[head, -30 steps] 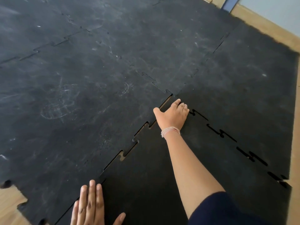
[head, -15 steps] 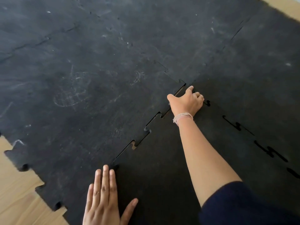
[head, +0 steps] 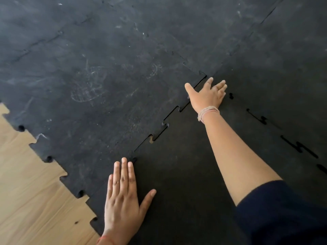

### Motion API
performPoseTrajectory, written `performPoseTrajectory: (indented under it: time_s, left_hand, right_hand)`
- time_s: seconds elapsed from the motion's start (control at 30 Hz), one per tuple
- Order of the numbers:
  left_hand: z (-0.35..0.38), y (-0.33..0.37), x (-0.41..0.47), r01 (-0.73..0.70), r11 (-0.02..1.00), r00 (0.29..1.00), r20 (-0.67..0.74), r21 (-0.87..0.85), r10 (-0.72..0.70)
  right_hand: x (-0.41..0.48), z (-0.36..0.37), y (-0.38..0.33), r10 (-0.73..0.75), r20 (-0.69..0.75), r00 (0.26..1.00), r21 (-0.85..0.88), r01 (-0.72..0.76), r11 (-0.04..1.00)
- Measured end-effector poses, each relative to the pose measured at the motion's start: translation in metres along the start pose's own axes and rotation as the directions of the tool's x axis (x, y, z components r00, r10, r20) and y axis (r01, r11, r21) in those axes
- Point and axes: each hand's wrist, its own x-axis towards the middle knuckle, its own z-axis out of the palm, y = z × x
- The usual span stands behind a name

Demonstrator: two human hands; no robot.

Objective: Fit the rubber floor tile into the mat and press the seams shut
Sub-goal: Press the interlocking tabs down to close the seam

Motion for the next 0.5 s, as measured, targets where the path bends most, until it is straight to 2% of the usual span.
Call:
performPoseTrajectory:
  time_s: [0.07,0.13,0.2,0.27,0.33,0.5]
  left_hand:
    - [0.0,0.003,-0.002,0.004,1.0,1.0,-0.029,0.003,-0.004]
    - [0.001,0.009,-0.011,0.045,0.998,0.997,-0.062,-0.039,-0.047]
    - [0.002,0.011,-0.026,0.153,0.983,0.982,-0.095,-0.098,-0.162]
    - [0.006,0.004,-0.041,0.305,0.942,0.939,-0.12,-0.141,-0.322]
    - [0.011,-0.006,-0.048,0.408,0.898,0.897,-0.113,-0.163,-0.428]
    - [0.012,-0.015,-0.045,0.365,0.916,0.922,-0.074,-0.166,-0.381]
  right_hand:
    - [-0.038,0.007,0.008,-0.169,-0.001,0.986,-0.041,0.169,0.985]
    - [-0.099,0.021,0.016,-0.369,0.052,0.928,-0.056,0.371,0.927]
    - [-0.159,0.031,0.019,-0.534,0.158,0.831,-0.038,0.545,0.837]
    - [-0.196,0.04,0.019,-0.627,0.226,0.745,-0.025,0.648,0.761]
    - [-0.209,0.044,0.009,-0.65,0.214,0.73,-0.038,0.671,0.741]
    - [-0.21,0.049,-0.017,-0.563,0.095,0.821,-0.031,0.568,0.822]
